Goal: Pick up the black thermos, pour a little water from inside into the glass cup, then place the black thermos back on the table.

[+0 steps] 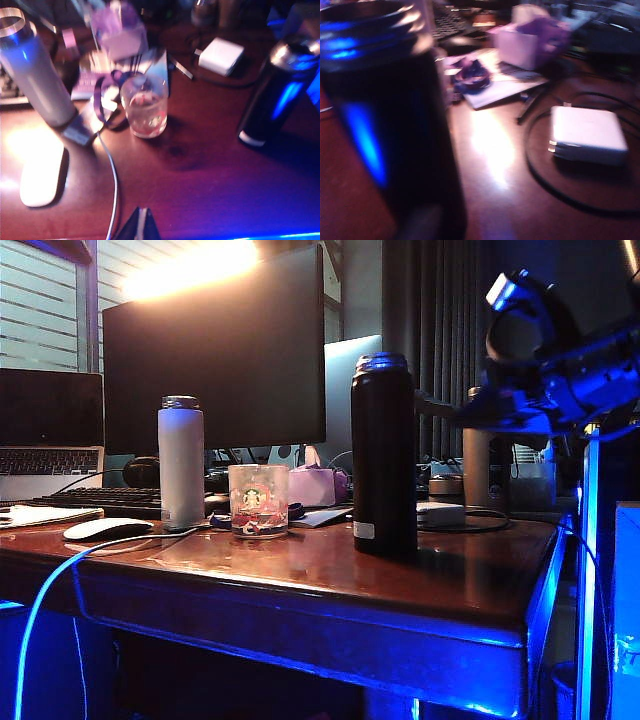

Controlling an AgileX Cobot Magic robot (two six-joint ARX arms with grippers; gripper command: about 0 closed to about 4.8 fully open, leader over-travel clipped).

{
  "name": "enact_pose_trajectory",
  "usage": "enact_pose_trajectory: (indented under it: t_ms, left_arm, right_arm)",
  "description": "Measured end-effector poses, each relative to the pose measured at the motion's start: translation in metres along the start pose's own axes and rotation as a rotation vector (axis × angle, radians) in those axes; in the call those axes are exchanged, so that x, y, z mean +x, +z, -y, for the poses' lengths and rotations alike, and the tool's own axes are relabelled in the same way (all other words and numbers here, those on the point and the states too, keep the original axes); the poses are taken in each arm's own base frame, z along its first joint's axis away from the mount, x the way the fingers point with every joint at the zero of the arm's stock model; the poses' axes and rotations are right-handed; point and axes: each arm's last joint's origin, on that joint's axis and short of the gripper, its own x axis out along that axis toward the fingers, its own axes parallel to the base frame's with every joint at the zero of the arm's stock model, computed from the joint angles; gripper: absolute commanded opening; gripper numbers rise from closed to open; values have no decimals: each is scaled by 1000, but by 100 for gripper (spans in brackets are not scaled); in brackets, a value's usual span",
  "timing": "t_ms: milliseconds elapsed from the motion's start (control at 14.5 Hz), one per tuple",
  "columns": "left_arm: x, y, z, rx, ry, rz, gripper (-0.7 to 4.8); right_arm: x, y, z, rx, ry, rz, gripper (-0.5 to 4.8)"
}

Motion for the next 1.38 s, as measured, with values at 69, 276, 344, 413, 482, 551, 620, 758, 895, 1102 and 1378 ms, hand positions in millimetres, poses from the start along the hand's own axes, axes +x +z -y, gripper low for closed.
enact_pose_trajectory:
  t_ms: [69,276,344,413,482,551,620,758,895,1102,1378]
  left_arm:
    - [-1,0,0,1,0,3,-5]
    - [-1,0,0,-1,-1,-2,-5]
    - [-1,0,0,-1,-1,-1,-5]
    - [-1,0,0,-1,0,-2,-5]
    - [-1,0,0,-1,0,-2,-5]
    - [-1,0,0,-1,-1,-2,-5]
    - [-1,0,0,-1,0,-1,-5]
    - [-1,0,0,-1,-1,-2,-5]
    - [-1,0,0,-1,0,-2,-5]
    - [-1,0,0,-1,0,-2,-5]
    - [-1,0,0,-1,0,-2,-5]
  right_arm:
    - [3,-3,-2,-1,12,-9,479]
    - [10,-5,-13,-65,79,0,479]
    - [11,-3,-14,-54,83,17,479]
    - [10,0,-13,-19,79,43,479]
    - [10,2,-13,-16,69,64,479]
    - [11,4,-13,-44,68,88,479]
    - [13,4,-12,-81,66,120,479]
    - [26,-13,-9,-83,70,126,479]
    - [37,-28,-10,-53,86,154,479]
    - [44,-38,-8,-44,86,211,479]
    - [49,-45,-12,-42,127,214,479]
